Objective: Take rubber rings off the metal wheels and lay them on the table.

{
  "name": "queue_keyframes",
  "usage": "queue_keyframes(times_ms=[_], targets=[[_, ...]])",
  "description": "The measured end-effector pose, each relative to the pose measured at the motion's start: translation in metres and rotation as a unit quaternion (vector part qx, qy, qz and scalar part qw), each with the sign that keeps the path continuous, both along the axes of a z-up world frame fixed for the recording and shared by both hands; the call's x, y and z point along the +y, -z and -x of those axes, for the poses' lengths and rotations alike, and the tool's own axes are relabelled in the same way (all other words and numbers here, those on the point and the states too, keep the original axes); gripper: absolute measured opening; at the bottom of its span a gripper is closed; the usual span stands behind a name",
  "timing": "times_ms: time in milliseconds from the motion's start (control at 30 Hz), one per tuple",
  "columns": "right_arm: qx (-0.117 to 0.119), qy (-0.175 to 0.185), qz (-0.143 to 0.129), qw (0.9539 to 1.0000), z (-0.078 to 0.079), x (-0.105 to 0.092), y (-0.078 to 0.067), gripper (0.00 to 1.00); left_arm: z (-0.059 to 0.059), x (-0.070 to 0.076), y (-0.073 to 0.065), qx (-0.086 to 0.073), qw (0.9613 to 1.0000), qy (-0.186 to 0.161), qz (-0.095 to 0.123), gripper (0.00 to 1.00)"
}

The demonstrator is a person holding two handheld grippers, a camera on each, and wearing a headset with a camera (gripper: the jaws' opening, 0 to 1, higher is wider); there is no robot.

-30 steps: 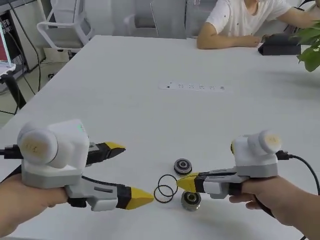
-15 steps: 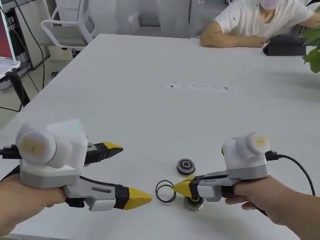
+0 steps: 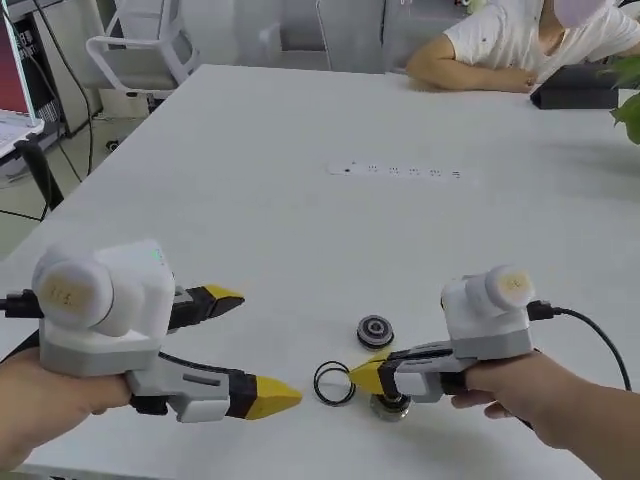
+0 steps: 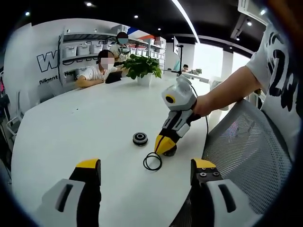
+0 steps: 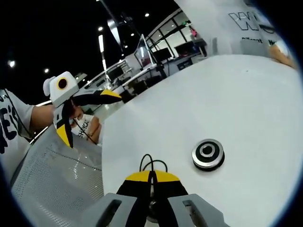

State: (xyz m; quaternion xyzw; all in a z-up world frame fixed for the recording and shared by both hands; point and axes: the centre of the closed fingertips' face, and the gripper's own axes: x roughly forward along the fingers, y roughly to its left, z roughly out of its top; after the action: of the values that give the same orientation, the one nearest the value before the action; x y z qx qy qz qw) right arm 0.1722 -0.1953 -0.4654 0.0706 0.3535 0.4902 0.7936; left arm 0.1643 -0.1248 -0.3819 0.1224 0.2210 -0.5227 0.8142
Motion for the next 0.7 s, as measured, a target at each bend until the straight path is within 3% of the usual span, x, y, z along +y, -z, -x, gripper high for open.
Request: queue_keyframes(times_ms=[300,700], targets=[[-0.008,0.008,0.010,0.9999,-0.005,-0.005,0.001,0.00,-0.001,-0.002,0.001,0.003,1.0000,0.002,-0.002,0.75],[-0.021,0.026,0.008,0.9994,-0.011,-0.014,0.000,0.09,-0.004,-0.001,0.004,0.008,1.0000,-0.002,-0.004,0.73]])
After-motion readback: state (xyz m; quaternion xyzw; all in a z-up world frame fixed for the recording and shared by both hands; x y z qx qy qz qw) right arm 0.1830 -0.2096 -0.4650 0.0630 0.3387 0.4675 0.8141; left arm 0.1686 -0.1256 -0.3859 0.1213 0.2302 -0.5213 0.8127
